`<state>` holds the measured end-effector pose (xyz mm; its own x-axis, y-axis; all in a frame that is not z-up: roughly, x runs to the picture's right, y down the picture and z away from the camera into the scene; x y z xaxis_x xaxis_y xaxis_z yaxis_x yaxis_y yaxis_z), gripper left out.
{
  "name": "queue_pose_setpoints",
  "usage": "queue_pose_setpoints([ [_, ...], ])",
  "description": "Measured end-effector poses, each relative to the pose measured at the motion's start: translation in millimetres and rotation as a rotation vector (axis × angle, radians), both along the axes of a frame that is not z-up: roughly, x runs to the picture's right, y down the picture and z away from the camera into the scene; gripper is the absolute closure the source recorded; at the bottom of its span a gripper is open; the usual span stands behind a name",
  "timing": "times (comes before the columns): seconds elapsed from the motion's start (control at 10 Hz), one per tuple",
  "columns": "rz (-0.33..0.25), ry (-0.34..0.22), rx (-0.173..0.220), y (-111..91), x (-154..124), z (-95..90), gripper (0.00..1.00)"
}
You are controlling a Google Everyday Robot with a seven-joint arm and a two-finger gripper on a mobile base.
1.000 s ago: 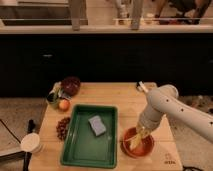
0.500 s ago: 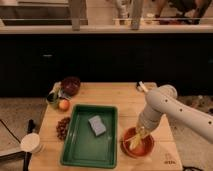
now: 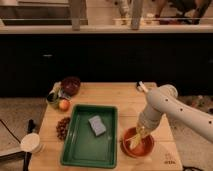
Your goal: Place banana in red bowl
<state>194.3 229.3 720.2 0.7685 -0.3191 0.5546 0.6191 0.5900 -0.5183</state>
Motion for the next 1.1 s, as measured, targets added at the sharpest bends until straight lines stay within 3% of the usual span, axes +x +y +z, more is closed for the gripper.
queue_pose_setpoints([
  [0.4,0.006,-0.001,-0.003,-1,2,0.8,0.22],
  [1.1,0.030,0.008,-0.002,-4,10,1.7,0.20],
])
